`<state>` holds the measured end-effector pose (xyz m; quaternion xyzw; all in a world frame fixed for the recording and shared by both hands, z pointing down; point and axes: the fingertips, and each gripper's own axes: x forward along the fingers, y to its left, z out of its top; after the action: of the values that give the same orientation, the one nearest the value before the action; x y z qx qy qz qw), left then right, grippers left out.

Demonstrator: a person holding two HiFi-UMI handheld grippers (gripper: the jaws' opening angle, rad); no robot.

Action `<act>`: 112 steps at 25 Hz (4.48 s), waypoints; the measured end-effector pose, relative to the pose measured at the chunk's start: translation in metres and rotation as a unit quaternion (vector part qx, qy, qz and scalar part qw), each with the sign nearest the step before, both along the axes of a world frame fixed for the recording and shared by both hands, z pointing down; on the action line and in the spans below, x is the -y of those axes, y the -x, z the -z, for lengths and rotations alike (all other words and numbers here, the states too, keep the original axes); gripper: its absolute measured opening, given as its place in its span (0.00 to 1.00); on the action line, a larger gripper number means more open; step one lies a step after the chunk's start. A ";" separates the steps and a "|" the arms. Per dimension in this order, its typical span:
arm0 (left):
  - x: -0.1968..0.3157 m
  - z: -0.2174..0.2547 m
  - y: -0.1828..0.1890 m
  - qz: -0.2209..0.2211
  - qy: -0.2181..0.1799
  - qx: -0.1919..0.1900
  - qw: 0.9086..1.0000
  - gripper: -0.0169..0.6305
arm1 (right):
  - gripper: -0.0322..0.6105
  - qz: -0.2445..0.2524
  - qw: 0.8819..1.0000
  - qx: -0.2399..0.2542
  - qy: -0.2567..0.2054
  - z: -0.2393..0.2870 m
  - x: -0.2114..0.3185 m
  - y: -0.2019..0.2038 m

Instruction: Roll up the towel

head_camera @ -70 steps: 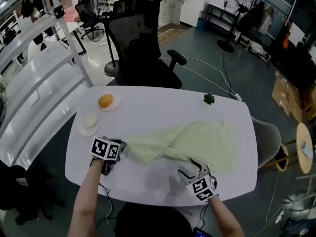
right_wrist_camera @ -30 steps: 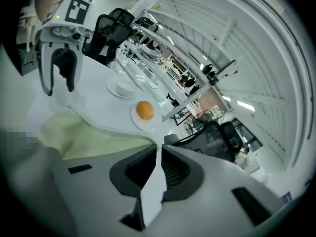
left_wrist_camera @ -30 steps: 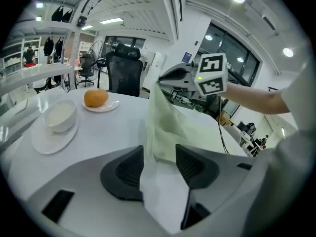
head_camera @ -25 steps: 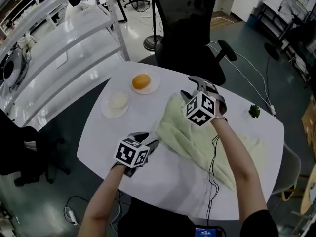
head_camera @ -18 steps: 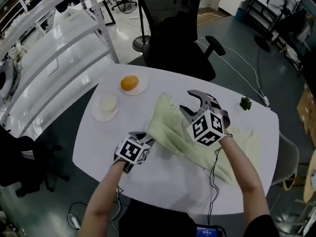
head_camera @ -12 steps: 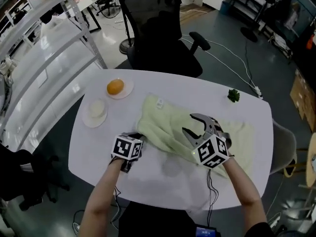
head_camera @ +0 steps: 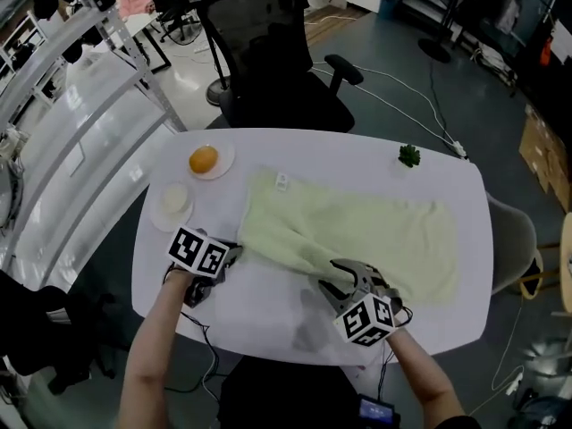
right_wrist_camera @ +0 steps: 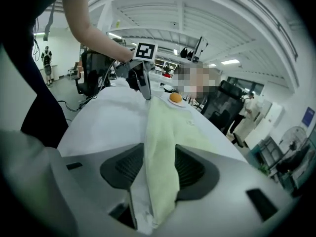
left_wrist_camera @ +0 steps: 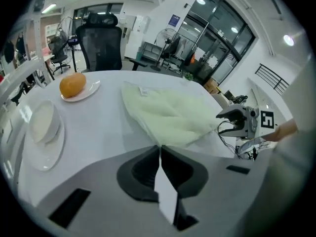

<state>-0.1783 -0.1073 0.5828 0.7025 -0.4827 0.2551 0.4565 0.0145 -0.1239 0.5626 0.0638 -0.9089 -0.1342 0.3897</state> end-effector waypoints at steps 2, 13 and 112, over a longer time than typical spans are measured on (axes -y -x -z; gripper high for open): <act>-0.013 0.002 -0.001 -0.017 0.024 -0.018 0.999 0.07 | 0.38 0.006 1.000 0.002 0.006 -0.004 -0.017 0.008; -0.088 -0.042 -0.007 -0.069 0.151 -0.111 0.980 0.07 | 0.35 0.077 0.995 -0.008 0.056 -0.030 -0.129 0.068; 0.113 -0.044 0.063 0.287 -0.050 -0.097 0.952 0.09 | 0.10 -0.153 0.983 -0.069 0.078 -0.050 -0.062 0.016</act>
<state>-0.2416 -0.2200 0.6272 0.5772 -0.6296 0.0195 0.5196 -0.0019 -0.0623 0.6130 0.1622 -0.8671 -0.0059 0.4709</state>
